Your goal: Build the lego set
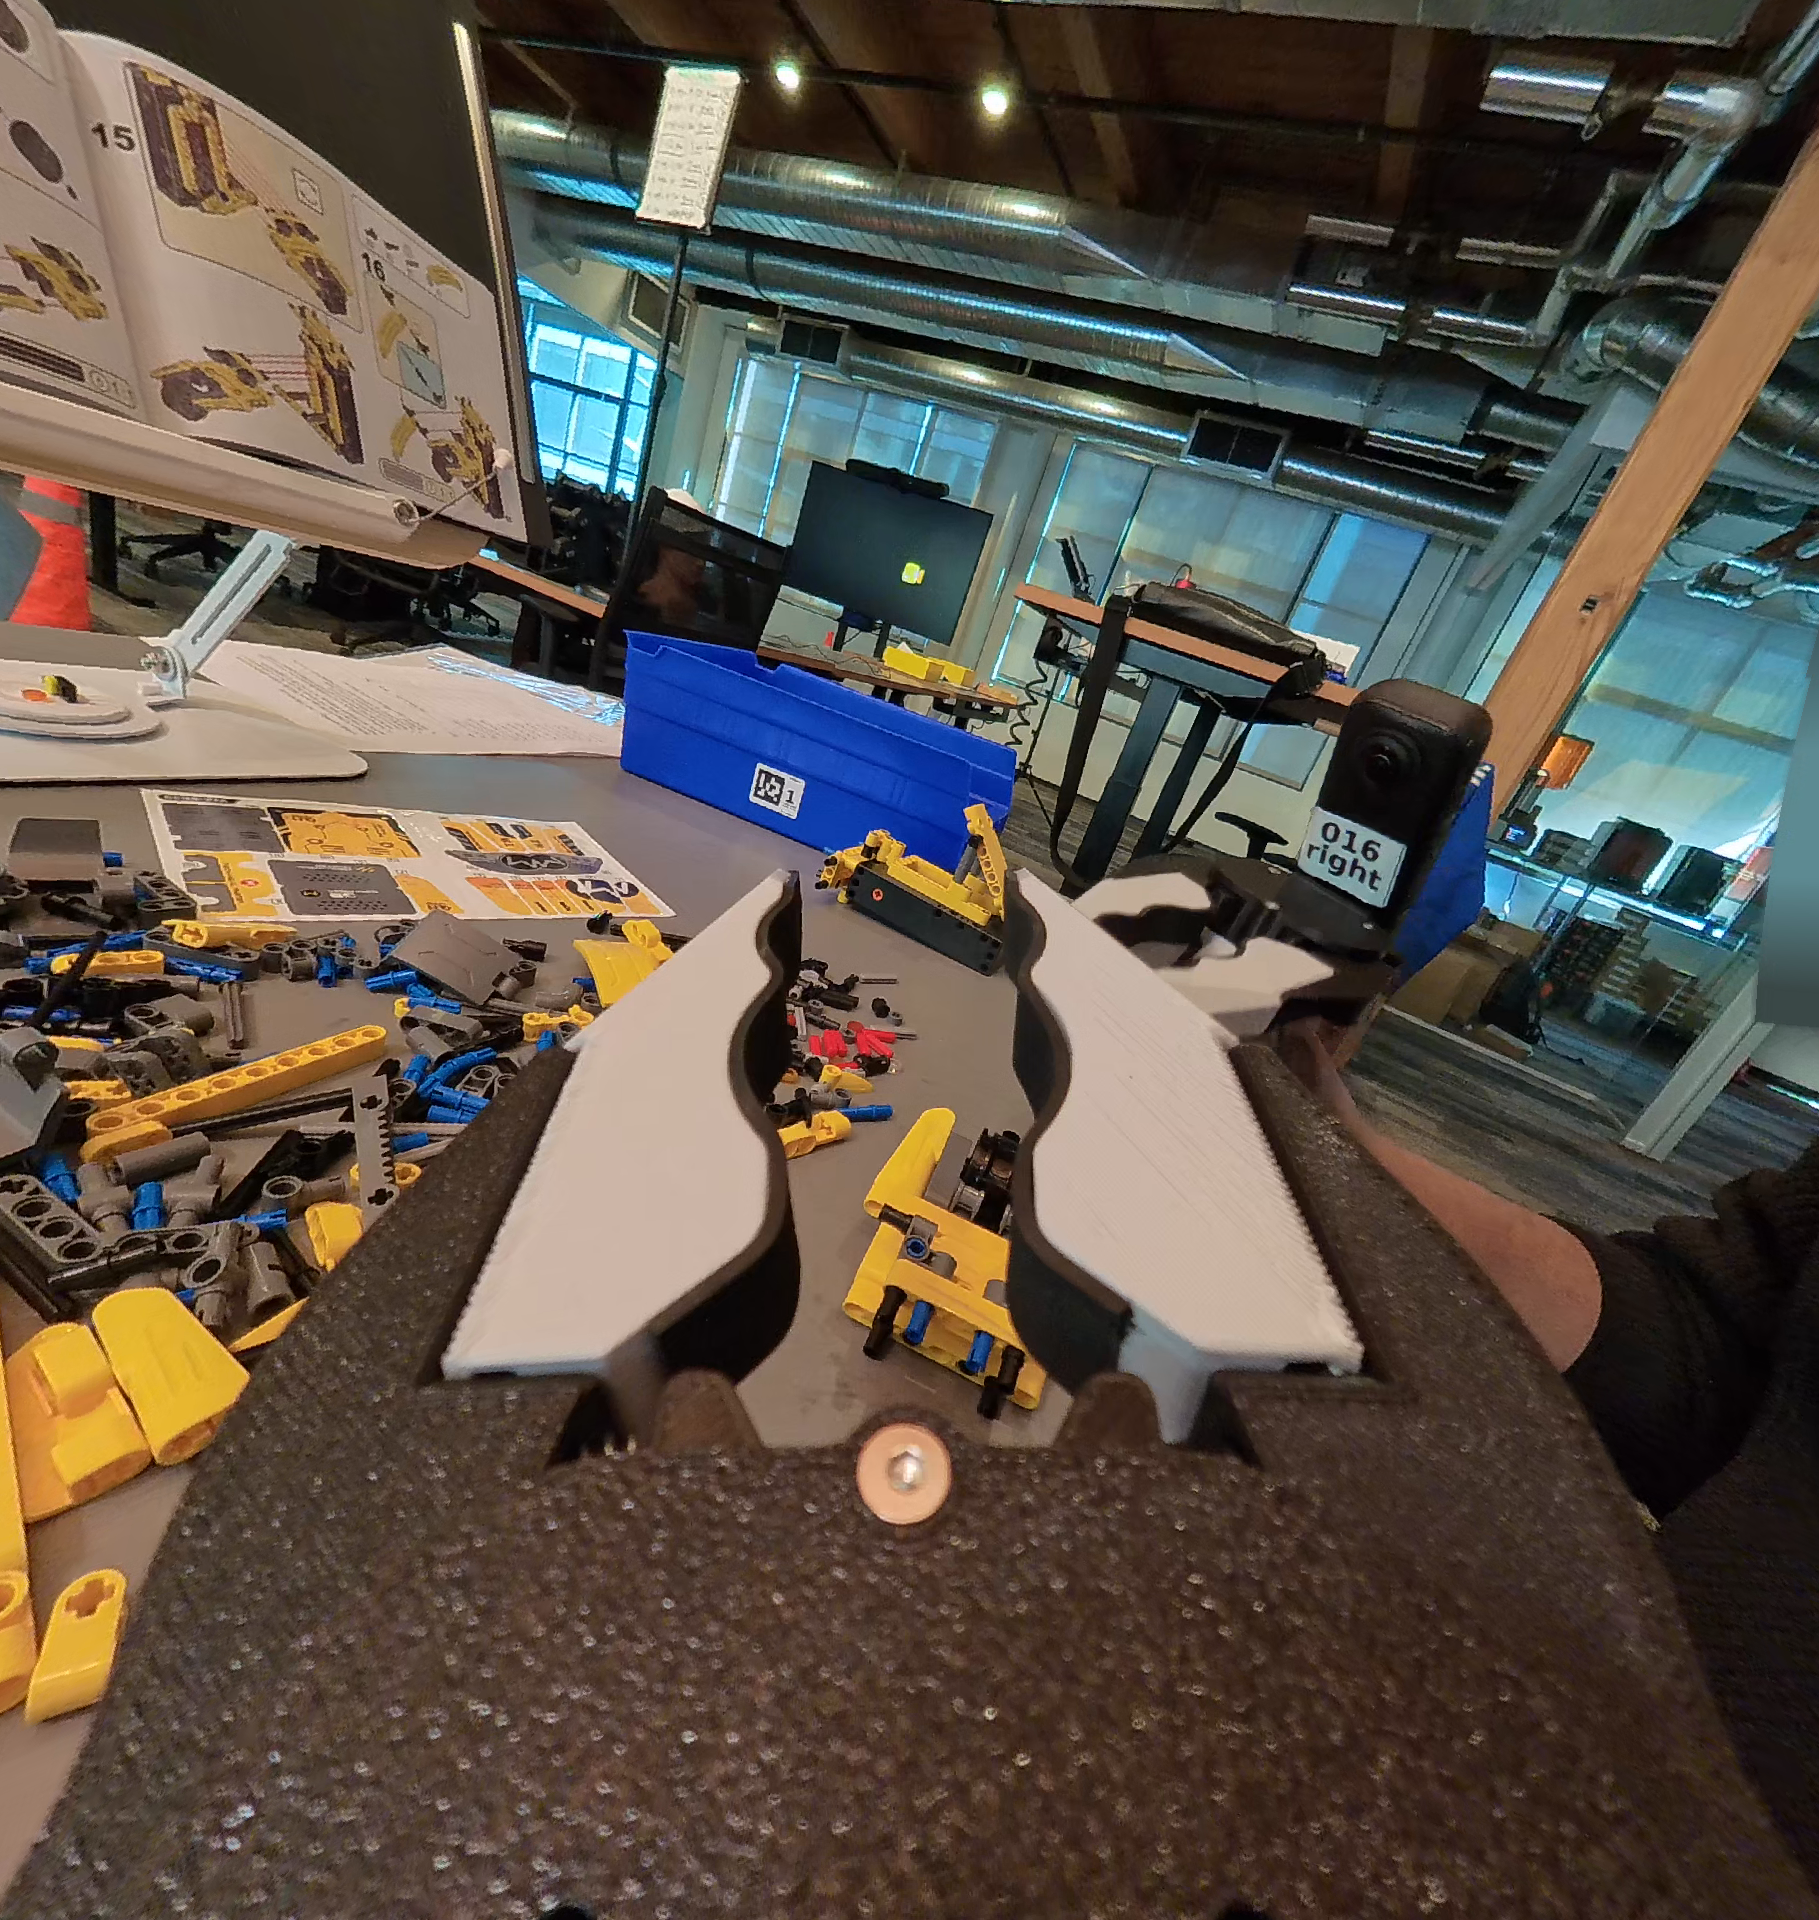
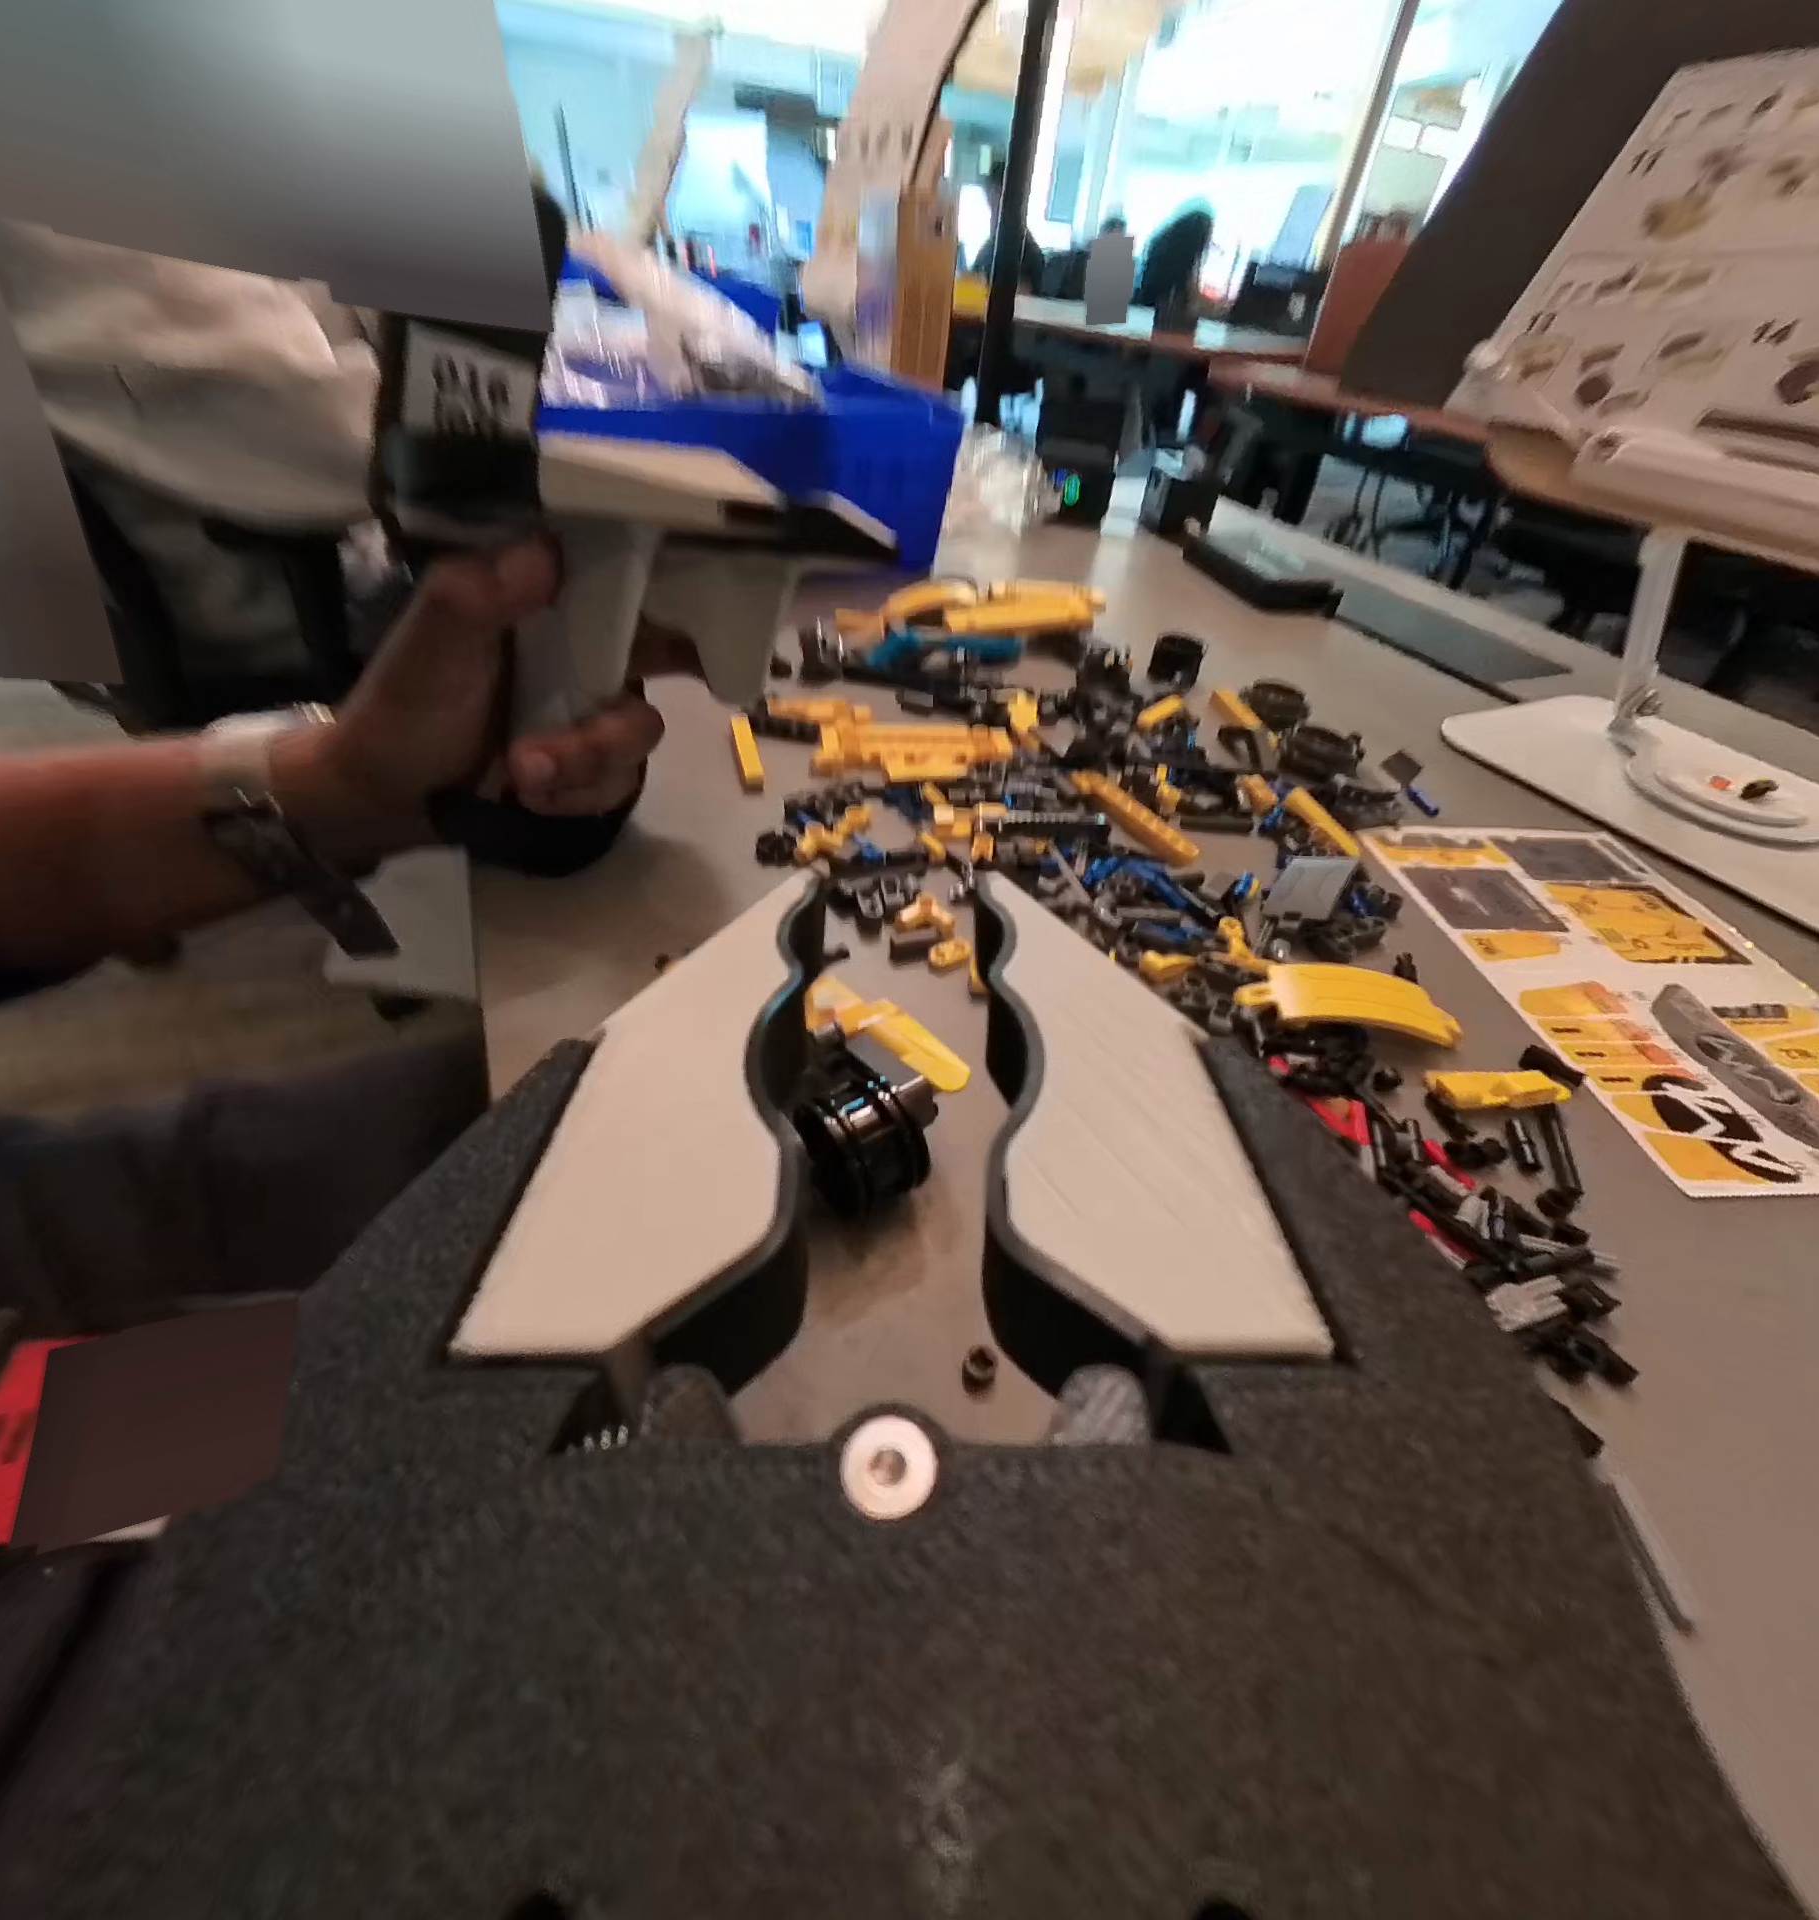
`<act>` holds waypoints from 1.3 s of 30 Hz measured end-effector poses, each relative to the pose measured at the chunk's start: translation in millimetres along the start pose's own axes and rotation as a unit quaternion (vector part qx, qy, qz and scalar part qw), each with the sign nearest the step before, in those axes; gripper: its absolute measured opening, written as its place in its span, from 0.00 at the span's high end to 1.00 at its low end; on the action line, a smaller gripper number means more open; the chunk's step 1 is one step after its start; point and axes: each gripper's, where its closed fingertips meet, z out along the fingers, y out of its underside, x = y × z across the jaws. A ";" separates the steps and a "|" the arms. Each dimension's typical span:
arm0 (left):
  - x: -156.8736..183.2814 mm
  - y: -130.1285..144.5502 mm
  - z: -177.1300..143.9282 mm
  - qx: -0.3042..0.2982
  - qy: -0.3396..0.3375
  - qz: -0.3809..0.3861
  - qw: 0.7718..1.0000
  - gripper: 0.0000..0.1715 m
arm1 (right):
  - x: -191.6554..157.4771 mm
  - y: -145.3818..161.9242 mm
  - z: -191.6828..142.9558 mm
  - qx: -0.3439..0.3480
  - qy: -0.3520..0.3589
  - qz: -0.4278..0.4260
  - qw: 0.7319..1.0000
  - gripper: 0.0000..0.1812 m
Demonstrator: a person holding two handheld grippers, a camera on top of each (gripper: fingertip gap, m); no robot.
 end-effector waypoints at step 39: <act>1.5 -0.4 -0.7 0.003 0.004 -0.001 1.000 0.78 | -14.5 61.7 5.7 -0.213 -0.220 0.194 0.932 0.73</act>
